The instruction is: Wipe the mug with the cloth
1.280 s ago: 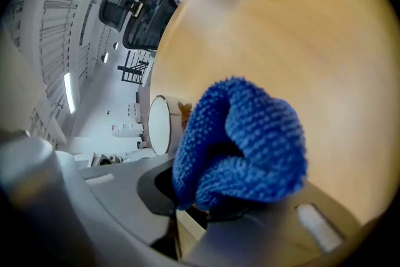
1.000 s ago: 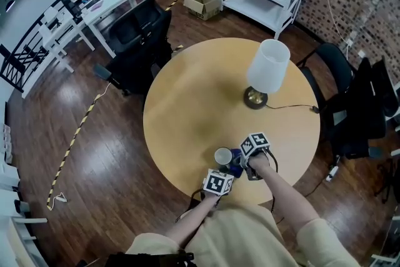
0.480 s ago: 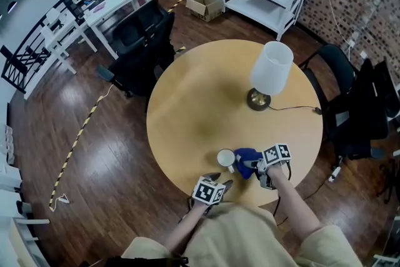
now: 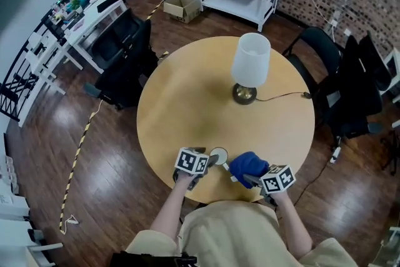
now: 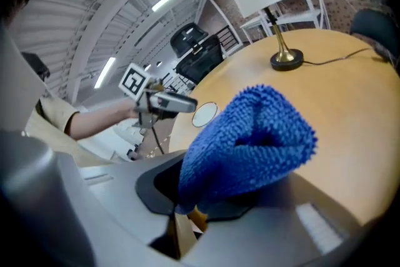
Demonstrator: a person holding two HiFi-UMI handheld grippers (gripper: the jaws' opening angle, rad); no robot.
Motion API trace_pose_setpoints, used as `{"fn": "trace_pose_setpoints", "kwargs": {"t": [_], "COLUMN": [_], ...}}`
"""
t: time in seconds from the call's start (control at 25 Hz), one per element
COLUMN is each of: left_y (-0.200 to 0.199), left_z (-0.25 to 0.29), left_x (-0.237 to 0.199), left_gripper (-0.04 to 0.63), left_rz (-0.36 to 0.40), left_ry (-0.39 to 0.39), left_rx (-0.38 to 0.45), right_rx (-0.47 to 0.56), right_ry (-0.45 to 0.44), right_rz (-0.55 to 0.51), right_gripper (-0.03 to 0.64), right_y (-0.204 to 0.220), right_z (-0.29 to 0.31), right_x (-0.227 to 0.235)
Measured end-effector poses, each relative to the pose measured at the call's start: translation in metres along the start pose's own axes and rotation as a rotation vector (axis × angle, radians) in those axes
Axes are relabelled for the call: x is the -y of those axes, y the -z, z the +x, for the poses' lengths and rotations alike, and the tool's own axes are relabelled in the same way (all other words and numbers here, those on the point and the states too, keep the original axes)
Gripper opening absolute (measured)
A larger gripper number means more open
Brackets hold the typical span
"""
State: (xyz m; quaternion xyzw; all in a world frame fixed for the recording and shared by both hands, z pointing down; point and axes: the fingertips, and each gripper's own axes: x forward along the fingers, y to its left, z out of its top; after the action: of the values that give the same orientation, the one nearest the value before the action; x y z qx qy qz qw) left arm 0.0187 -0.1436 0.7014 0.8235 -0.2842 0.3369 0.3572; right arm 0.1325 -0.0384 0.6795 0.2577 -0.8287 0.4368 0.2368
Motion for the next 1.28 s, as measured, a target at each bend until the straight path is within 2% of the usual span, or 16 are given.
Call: {"fn": "trace_pose_setpoints", "kwargs": {"t": [0.12,0.2,0.24,0.28,0.32,0.44,0.6,0.68,0.88,1.04,1.2,1.28], "left_y": [-0.003,-0.002,0.0,0.001,0.001,0.0,0.007,0.007,0.001,0.002,0.004,0.003], "left_z": [0.024,0.035,0.038,0.041,0.042,0.042,0.039,0.04,0.044,0.045,0.046,0.045], "left_x": [-0.001,-0.003,-0.006,-0.009,-0.013,-0.019,-0.021,-0.022,-0.014,-0.01,-0.011,-0.013], "left_gripper": [0.264,0.234,0.185,0.091,0.051,0.037,0.032,0.031,0.034,0.037,0.037,0.035], "left_rz": [0.099,0.139,0.145,0.141,0.129,0.091,0.069,0.095,0.174,0.14,0.158,0.168], "left_ry": [0.019,0.012,-0.008,-0.034,-0.062,-0.128,-0.159,-0.184,-0.185,-0.135,-0.152,-0.161], "left_rx": [-0.116,-0.168,-0.184,-0.192,-0.19,-0.176,-0.199,-0.198,-0.185,-0.194,-0.197,-0.201], "right_rx": [-0.062,-0.08,-0.084,-0.091,-0.101,-0.125,-0.136,-0.156,-0.263,-0.271,-0.331,-0.324], "right_ry": [-0.022,-0.041,-0.048,-0.056,-0.067,-0.065,0.042,0.077,0.116,0.089,0.133,0.13], "right_rz": [-0.059,-0.083,-0.09,-0.091,-0.087,-0.049,-0.014,-0.036,-0.079,-0.052,-0.013,0.028], "right_gripper": [0.055,0.055,0.055,0.055,0.055,0.058,0.063,0.063,0.061,0.06,0.06,0.06], "right_y": [0.019,0.024,0.025,0.026,0.025,0.017,-0.008,-0.018,-0.013,-0.004,0.022,0.026], "right_z": [0.0,0.002,0.005,0.009,0.015,0.034,0.06,0.071,0.092,0.09,0.091,0.095], "right_x": [-0.015,-0.025,-0.029,-0.034,-0.039,-0.043,-0.027,-0.025,-0.02,-0.017,0.007,0.017]}}
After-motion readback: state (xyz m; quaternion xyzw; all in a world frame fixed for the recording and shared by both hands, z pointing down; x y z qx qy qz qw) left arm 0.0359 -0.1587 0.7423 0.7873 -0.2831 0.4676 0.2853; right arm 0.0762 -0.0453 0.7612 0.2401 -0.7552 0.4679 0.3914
